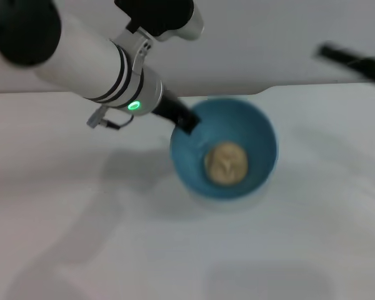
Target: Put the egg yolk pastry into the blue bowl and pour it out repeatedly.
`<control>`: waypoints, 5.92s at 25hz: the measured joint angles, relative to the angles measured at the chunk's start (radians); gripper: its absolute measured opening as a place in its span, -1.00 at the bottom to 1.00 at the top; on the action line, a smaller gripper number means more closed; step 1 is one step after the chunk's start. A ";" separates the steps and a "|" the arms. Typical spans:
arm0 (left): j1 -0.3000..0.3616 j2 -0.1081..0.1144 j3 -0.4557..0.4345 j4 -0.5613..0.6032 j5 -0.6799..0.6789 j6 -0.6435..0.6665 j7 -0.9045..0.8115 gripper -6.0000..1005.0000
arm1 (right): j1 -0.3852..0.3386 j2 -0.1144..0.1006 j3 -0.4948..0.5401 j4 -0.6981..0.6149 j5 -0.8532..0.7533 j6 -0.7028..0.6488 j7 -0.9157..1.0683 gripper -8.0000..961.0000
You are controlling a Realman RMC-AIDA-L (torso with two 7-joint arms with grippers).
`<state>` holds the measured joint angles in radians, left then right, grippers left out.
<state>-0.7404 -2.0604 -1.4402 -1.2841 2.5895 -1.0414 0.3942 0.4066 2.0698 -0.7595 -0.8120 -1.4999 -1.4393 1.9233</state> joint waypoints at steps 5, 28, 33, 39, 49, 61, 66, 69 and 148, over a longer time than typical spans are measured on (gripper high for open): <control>0.093 -0.001 0.034 -0.089 0.047 0.189 0.012 -0.99 | -0.084 -0.003 0.138 0.101 0.077 -0.012 -0.054 -0.31; 0.356 -0.017 0.445 0.239 0.086 1.726 0.433 -0.99 | -0.118 -0.016 0.213 0.236 0.076 0.016 -0.102 -0.31; 0.290 -0.017 0.555 0.353 -0.078 1.886 0.582 -0.99 | -0.116 -0.016 0.213 0.239 0.074 0.032 -0.103 -0.31; 0.266 -0.016 0.569 0.376 -0.119 1.898 0.601 -0.99 | -0.115 -0.016 0.214 0.240 0.072 0.038 -0.103 -0.31; 0.258 -0.014 0.560 0.362 -0.232 1.892 0.604 -0.99 | -0.091 -0.016 0.199 0.241 0.065 0.038 -0.125 -0.31; 0.227 -0.008 0.210 0.241 -0.563 1.286 0.642 -0.99 | 0.091 -0.012 0.176 0.241 -0.287 0.083 -0.129 -0.31; 0.164 -0.006 -0.006 0.319 -0.646 0.988 0.631 -0.99 | 0.178 -0.009 0.043 0.241 -0.433 0.129 -0.125 -0.31; 0.099 0.000 -0.153 0.415 -0.648 0.773 0.597 -0.99 | 0.216 -0.007 -0.067 0.241 -0.467 0.158 -0.120 -0.31; -0.115 0.006 -0.344 0.417 -0.121 0.050 0.155 -0.99 | 0.162 -0.003 -0.834 -0.008 -0.102 0.121 -0.119 -0.95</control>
<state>-0.8555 -2.0544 -1.7846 -0.8668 2.4685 -0.9919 0.5489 0.5691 2.0665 -1.5933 -0.8199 -1.6017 -1.3178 1.8040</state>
